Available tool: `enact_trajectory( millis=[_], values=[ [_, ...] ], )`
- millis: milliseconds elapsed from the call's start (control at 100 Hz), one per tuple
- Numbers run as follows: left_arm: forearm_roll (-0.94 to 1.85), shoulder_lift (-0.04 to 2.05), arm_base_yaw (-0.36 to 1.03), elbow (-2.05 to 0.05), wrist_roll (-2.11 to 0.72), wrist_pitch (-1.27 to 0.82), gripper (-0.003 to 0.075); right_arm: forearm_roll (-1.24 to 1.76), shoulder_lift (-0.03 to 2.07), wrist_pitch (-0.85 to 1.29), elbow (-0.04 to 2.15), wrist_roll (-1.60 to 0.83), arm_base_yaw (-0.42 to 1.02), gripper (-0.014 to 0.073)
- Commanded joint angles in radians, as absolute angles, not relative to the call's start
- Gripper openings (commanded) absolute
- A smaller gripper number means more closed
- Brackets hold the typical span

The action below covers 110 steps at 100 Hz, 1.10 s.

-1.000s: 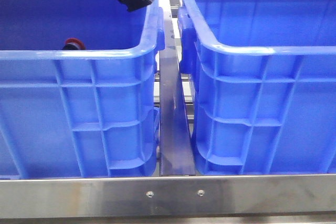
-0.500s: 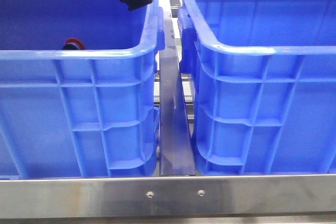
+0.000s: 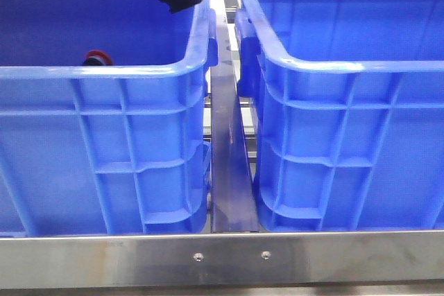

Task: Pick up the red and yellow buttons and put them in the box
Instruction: 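Pass the yellow button from the left gripper to the right gripper, then lower the yellow button into the empty crate and open the right gripper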

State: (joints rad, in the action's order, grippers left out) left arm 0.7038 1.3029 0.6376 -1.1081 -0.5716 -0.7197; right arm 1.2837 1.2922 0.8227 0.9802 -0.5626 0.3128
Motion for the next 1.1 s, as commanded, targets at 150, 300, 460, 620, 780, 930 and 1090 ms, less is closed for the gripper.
enact_trajectory(
  millis=[150, 300, 460, 620, 780, 930, 1090],
  values=[
    [0.751, 1.276, 0.646, -1.135, -0.573, -0.675, 0.0093, 1.355, 1.308, 0.813, 1.052, -0.583, 0.343, 0.0479],
    [0.751, 1.276, 0.646, -1.135, -0.573, -0.675, 0.0093, 1.355, 1.308, 0.815, 1.052, -0.583, 0.343, 0.0321],
    [0.751, 1.276, 0.646, -1.135, -0.573, -0.677, 0.011, 1.355, 1.308, 0.823, 1.052, -0.583, 0.343, 0.027],
    [0.739, 1.276, 0.646, -1.135, -0.573, -0.712, 0.0364, 1.355, 1.308, 0.819, 1.052, -0.583, 0.343, 0.027],
    [0.732, 1.276, 0.638, -1.135, -0.573, -0.718, 0.0587, 1.342, 1.307, 0.826, 1.087, -0.634, 0.31, 0.027],
    [0.732, 1.272, 0.638, -1.135, -0.573, -0.723, 0.0588, 1.304, 1.307, 0.842, 1.158, -0.737, 0.215, 0.027],
    [0.732, 1.272, 0.638, -1.135, -0.573, -0.723, 0.0588, 1.186, 1.307, 0.822, 1.211, -0.828, 0.103, 0.027]
  ],
)
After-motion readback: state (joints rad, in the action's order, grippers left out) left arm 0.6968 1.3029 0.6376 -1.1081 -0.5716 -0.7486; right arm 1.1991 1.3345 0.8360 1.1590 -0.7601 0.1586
